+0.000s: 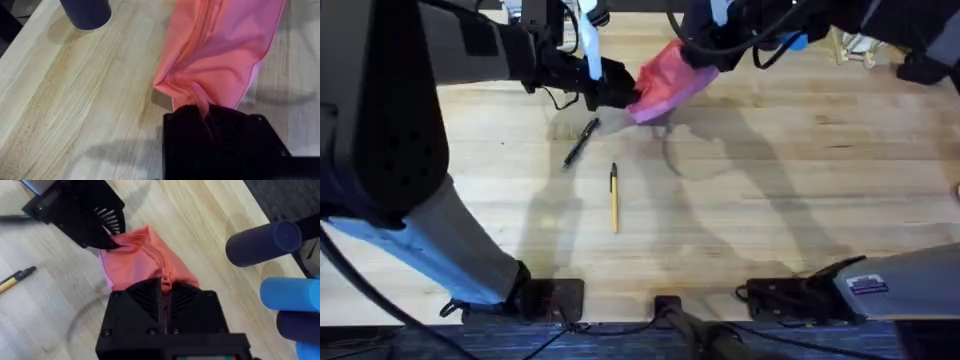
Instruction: Unzip the bag, pick up the pens from the table one at a time and place them inside, then zip the bag closed.
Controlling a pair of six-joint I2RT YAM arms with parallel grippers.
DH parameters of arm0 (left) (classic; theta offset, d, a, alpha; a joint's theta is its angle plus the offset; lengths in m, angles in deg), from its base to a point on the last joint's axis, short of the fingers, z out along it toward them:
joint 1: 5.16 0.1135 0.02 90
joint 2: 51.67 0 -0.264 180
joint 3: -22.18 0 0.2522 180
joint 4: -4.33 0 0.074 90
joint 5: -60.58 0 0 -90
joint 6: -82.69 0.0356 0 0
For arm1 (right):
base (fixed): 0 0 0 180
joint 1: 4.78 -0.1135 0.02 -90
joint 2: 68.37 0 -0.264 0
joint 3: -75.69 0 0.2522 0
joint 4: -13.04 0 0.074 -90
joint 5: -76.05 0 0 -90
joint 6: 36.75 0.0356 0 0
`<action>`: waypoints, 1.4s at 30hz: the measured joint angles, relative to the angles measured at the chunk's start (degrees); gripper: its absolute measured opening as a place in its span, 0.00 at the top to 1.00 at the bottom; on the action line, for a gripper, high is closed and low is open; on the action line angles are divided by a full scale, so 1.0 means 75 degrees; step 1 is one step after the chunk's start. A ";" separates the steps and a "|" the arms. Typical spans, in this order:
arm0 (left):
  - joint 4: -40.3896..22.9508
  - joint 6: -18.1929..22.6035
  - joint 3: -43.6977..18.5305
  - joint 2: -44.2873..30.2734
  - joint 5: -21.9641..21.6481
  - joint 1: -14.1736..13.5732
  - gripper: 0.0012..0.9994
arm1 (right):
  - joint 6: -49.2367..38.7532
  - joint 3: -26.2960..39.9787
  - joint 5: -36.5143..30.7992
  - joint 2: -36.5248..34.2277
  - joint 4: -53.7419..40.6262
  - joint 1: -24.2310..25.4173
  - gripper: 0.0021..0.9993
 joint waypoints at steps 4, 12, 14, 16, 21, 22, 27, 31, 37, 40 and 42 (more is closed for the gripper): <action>-0.0001 0.0000 0.0000 0.0001 0.0000 0.0000 0.96 | 0.0016 0.0003 0.0061 0.0001 0.0006 -0.0005 0.97; -0.0001 0.0001 0.0000 0.0002 -0.0003 0.0000 0.96 | 0.0073 0.0003 0.0129 0.0012 -0.0083 -0.0011 0.88; -0.0008 -0.0001 0.0000 0.0001 0.0003 0.0000 0.96 | 0.0085 0.0003 0.0137 0.0060 -0.0219 -0.0011 0.88; -0.0007 0.0001 0.0000 0.0002 0.0006 0.0000 0.96 | 0.0111 0.0003 0.0184 0.0166 -0.0473 -0.0011 0.88; 0.0022 0.0001 0.0000 0.0002 0.0051 -0.0026 0.96 | 0.0221 0.0003 0.0566 0.0614 -0.1574 0.0104 0.39; 0.0066 0.0001 0.0000 0.0002 0.0060 -0.0045 0.96 | 0.0243 0.0003 0.0714 0.0705 -0.1815 0.0170 0.25; 0.0145 -0.0001 -0.0001 0.0000 0.0236 -0.0145 0.96 | 0.0279 0.0000 0.1110 0.1156 -0.2584 0.0691 0.00; 0.0151 0.0001 -0.0009 0.0002 0.0469 -0.0305 0.96 | 0.0280 0.0000 0.1330 0.1616 -0.3057 0.1131 0.00; 0.0153 0.0001 -0.0009 0.0002 0.0500 -0.0280 0.96 | 0.0280 0.0000 0.1459 0.2124 -0.3360 0.1679 0.00; 0.0153 0.0001 -0.0009 0.0002 0.0501 -0.0280 0.96 | 0.0280 0.0000 0.1473 0.2220 -0.3435 0.1825 0.00; 0.0153 0.0001 -0.0009 0.0002 0.0501 -0.0280 0.96 | 0.0277 0.0000 0.1490 0.2222 -0.3569 0.1849 0.00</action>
